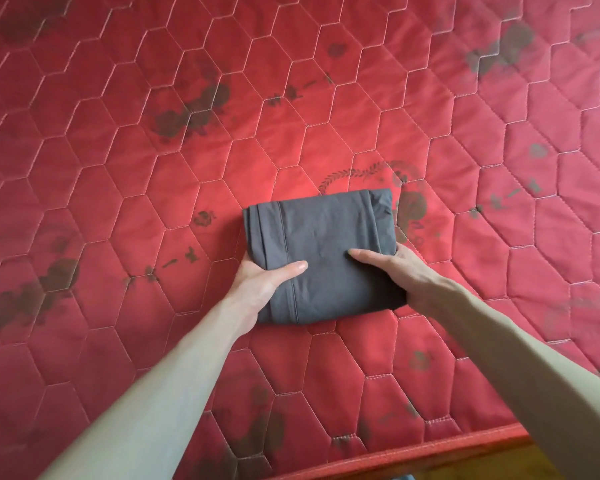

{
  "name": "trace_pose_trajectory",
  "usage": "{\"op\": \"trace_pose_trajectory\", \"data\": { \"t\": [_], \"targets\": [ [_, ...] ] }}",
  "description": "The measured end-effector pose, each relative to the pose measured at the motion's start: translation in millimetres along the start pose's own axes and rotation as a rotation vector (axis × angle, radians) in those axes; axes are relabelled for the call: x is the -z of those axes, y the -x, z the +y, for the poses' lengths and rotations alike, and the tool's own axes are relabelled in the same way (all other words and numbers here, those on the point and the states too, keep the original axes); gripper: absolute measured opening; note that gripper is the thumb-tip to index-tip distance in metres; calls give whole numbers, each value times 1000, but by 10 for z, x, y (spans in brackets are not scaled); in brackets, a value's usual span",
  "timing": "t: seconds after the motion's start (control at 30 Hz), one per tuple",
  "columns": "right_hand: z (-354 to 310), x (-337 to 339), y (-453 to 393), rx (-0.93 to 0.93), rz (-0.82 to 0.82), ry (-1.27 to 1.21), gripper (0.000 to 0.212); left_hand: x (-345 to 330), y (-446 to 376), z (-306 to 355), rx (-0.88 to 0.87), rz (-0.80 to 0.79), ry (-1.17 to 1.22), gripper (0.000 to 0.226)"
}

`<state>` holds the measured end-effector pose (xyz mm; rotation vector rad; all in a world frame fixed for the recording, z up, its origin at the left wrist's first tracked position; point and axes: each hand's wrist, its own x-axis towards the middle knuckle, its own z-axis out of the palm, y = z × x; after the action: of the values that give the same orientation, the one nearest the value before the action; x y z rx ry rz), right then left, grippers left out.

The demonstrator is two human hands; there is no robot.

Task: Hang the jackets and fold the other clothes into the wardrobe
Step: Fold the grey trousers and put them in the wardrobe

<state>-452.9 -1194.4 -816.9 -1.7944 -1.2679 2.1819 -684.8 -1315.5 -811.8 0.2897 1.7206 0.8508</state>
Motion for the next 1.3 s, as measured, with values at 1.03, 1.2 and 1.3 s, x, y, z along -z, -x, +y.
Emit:
{"op": "trace_pose_trajectory", "data": {
  "t": [1.03,1.2,1.3],
  "targets": [
    [-3257,-387,4359,295,126,-56,55,803,4163,3100,-418,75,390,39],
    [-3648,-507,4747,368,16,20,41,947,4821,3127,-453,130,489,40],
    [-3725,-633,4888,417,-114,84,27,960,5087,3002,-457,269,563,43]
  ]
}}
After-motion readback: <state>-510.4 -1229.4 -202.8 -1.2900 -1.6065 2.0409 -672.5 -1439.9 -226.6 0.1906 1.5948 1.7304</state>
